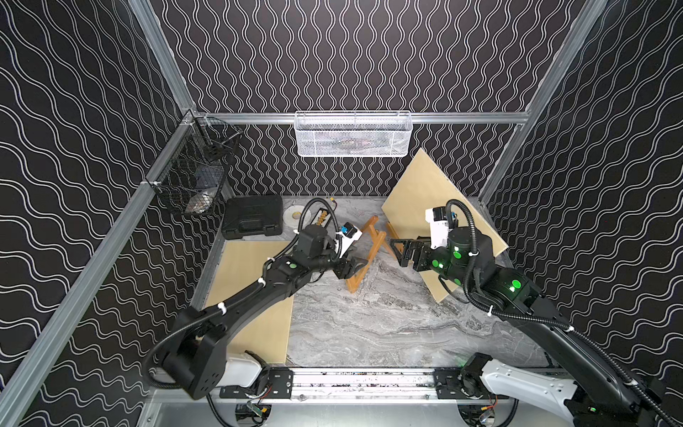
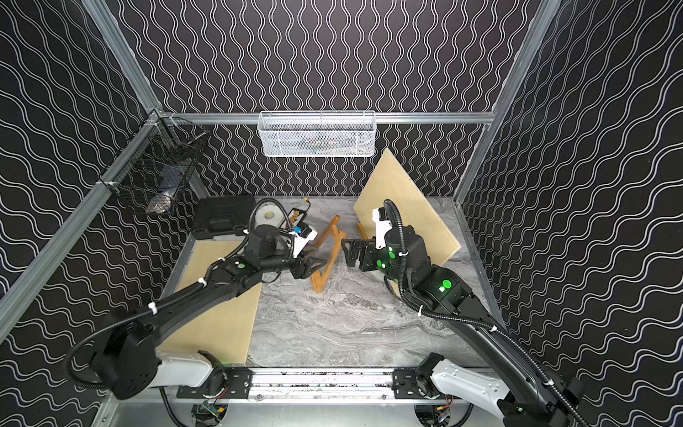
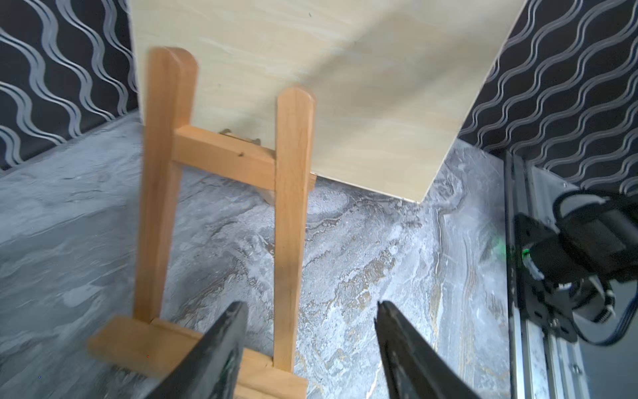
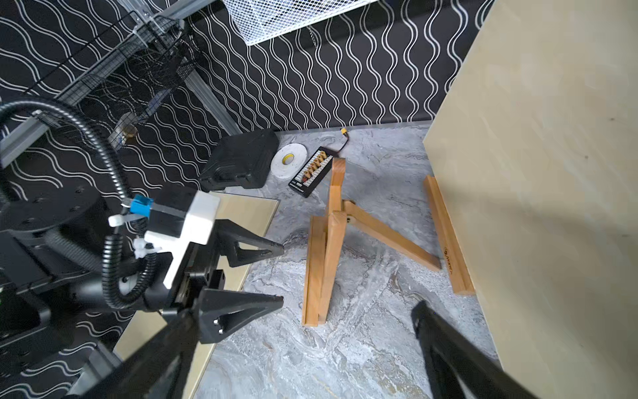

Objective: Assemble the easel
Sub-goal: Place the easel at the center of the board, then move the drawing board to the center of the board.

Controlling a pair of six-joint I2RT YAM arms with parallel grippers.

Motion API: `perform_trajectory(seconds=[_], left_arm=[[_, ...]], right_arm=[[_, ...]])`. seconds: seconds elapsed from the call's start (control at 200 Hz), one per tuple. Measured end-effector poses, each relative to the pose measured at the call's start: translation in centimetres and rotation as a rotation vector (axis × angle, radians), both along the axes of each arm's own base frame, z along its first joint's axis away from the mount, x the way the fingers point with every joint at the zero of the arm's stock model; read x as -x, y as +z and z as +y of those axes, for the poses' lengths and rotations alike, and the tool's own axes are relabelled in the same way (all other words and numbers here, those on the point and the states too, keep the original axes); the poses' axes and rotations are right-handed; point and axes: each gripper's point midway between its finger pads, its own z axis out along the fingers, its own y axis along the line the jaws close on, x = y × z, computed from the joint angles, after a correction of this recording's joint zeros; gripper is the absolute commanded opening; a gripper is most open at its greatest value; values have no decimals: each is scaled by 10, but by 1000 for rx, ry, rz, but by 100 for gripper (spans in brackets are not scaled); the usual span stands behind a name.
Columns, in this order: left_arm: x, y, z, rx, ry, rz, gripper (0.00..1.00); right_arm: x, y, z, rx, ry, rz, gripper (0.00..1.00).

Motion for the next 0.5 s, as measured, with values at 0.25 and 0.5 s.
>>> perform_trajectory(seconds=[0.25,0.5], left_arm=[[8,10,58,40,318,74,82],[27,-56,148,-10,801,343,99]], right_arm=[[12,-41,57,69,185,100,100],[34,-96,120,147,351,159,100]])
